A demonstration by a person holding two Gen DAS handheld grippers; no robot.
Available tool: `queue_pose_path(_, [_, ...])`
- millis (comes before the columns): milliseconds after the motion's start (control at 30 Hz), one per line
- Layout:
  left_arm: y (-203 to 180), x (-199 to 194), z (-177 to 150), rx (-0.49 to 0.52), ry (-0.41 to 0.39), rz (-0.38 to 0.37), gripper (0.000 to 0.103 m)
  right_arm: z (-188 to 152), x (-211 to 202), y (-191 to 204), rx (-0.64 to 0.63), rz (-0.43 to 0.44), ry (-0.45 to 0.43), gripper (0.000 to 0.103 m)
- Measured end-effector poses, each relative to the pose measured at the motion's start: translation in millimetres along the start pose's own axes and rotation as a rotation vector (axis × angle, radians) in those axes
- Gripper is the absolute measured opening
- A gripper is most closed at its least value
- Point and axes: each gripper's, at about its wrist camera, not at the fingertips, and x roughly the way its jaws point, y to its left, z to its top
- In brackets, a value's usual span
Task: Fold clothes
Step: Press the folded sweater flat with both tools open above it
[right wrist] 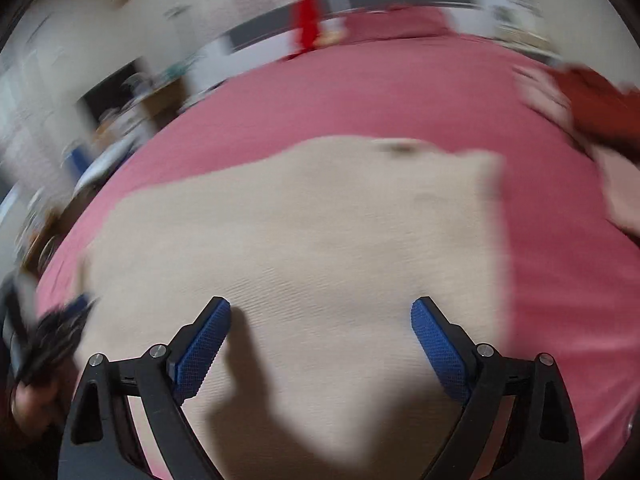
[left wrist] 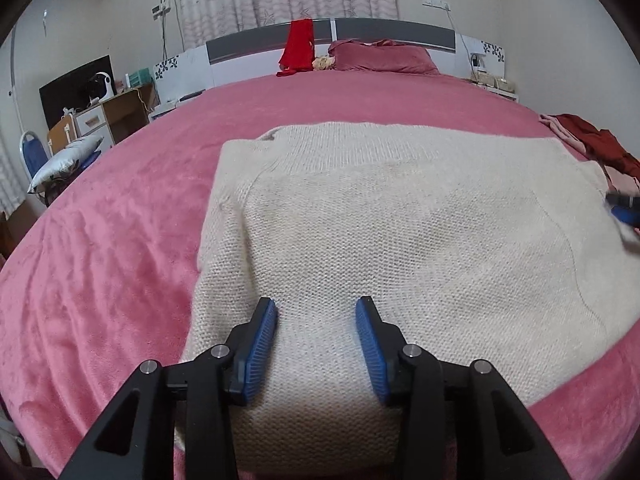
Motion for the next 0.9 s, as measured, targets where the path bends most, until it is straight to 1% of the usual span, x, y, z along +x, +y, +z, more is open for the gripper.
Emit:
queue_pose_path(33, [0.9, -0.6, -0.4, -0.003, 0.000, -0.004, 0.043, 2.1, -6.3, -11.6, 0.072, -0.005, -0.045, 0.093])
queue_pose_path(67, [3.0, 1.4, 0.2, -0.005, -0.001, -0.008, 0.043, 3.5, -12.4, -19.3, 0.132, -0.057, -0.077, 0.093])
queue_pose_path(100, [5.3, 3.6, 1.1, -0.006, -0.002, -0.010, 0.043, 3.7, -18.2, -22.2, 0.166, -0.087, -0.101, 0.093])
queue_pose_path(133, [6.7, 5.2, 1.6, -0.004, -0.004, -0.009, 0.043, 3.2, -25.5, -18.5, 0.175, -0.046, -0.133, 0.093])
queue_pose_path(167, [7.6, 5.5, 1.3, 0.000, -0.008, -0.005, 0.043, 2.7, -33.3, -13.1, 0.180, 0.013, -0.168, 0.093])
queue_pose_path(200, [8.6, 5.8, 0.8, 0.005, -0.011, -0.002, 0.043, 2.4, -40.0, -0.1, 0.156, 0.098, -0.181, 0.093])
queue_pose_path(267, [9.9, 7.0, 1.0, 0.007, -0.015, 0.001, 0.043, -2.5, -41.0, 35.8, 0.059, 0.237, -0.145, 0.093])
queue_pose_path(367, [10.9, 6.7, 1.1, 0.014, -0.019, -0.003, 0.043, -28.2, -21.5, 100.1, -0.122, 0.391, 0.032, 0.093])
queue_pose_path(400, [11.1, 6.5, 1.0, 0.017, -0.020, -0.004, 0.043, -36.7, -13.4, 114.8, -0.168, 0.406, 0.072, 0.093])
queue_pose_path(467, [11.4, 6.0, 1.1, 0.018, -0.023, -0.007, 0.043, -52.1, 10.1, 137.5, -0.259, 0.395, 0.153, 0.094])
queue_pose_path(500, [11.5, 5.9, 1.1, 0.018, -0.024, -0.009, 0.043, -53.7, 16.2, 138.0, -0.263, 0.394, 0.163, 0.094])
queue_pose_path(600, [13.3, 7.5, 2.4, 0.014, -0.028, -0.016, 0.043, -53.3, 29.3, 130.6, -0.240, 0.397, 0.167, 0.094])
queue_pose_path(633, [14.0, 8.3, 2.9, 0.013, -0.030, -0.018, 0.043, -50.0, 28.8, 126.7, -0.209, 0.393, 0.173, 0.094])
queue_pose_path(667, [15.1, 8.9, 3.3, 0.010, -0.032, -0.022, 0.043, -48.5, 19.2, 121.9, -0.169, 0.372, 0.174, 0.094])
queue_pose_path(700, [16.6, 9.5, 3.4, 0.005, -0.034, -0.029, 0.043, -44.2, 12.2, 119.5, -0.139, 0.346, 0.164, 0.094])
queue_pose_path(767, [19.5, 10.6, 3.8, -0.009, -0.036, -0.046, 0.043, -29.6, -5.4, 120.7, -0.122, 0.320, 0.083, 0.094])
queue_pose_path(833, [22.0, 10.7, 4.5, -0.025, -0.030, -0.062, 0.044, -10.4, -4.8, 125.7, -0.133, 0.316, 0.018, 0.100])
queue_pose_path(867, [22.9, 9.8, 4.5, -0.033, -0.026, -0.070, 0.044, -1.4, 0.7, 129.3, -0.139, 0.314, 0.011, 0.103])
queue_pose_path(900, [23.8, 9.6, 4.7, -0.038, -0.024, -0.076, 0.044, 6.4, 11.3, 134.1, -0.139, 0.314, 0.027, 0.103])
